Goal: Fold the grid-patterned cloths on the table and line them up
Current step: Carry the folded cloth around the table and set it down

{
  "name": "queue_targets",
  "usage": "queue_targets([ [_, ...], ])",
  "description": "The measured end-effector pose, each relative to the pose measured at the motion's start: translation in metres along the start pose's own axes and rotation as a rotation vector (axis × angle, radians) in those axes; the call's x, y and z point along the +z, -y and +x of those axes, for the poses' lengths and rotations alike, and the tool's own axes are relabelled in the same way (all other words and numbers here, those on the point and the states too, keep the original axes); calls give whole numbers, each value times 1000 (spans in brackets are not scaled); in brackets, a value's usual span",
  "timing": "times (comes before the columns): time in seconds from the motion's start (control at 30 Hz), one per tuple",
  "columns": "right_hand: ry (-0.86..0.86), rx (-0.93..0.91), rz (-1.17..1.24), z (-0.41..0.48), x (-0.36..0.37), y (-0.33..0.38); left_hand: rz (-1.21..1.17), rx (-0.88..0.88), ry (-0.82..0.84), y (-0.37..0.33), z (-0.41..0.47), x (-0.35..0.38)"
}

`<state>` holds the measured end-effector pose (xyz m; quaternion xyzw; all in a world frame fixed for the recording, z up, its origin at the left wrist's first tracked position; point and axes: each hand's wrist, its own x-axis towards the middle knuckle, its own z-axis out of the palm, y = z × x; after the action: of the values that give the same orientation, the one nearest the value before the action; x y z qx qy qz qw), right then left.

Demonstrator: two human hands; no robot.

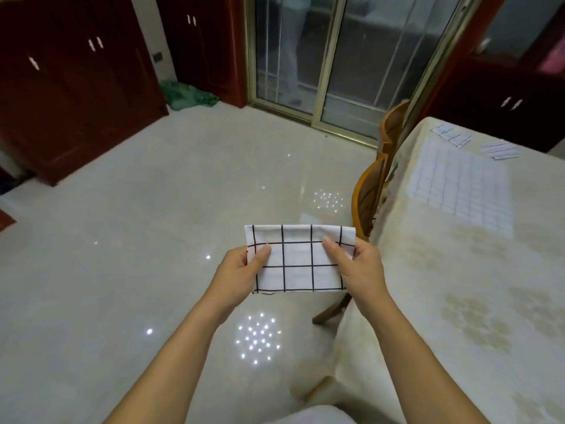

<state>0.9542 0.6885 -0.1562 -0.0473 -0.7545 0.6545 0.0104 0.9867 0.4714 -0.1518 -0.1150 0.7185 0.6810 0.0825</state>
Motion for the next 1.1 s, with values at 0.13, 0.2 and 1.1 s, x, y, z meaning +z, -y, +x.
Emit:
queue_targets([
  [0.13,-13,12,36,20,17,19,-10,37,25,-23,35,-17],
  [0.2,-23,10,43,38,22,28,11,69,14,-34,55,-17],
  [1.1,-549,14,-75,387,-6,53,208,165,493,-180,482,78],
])
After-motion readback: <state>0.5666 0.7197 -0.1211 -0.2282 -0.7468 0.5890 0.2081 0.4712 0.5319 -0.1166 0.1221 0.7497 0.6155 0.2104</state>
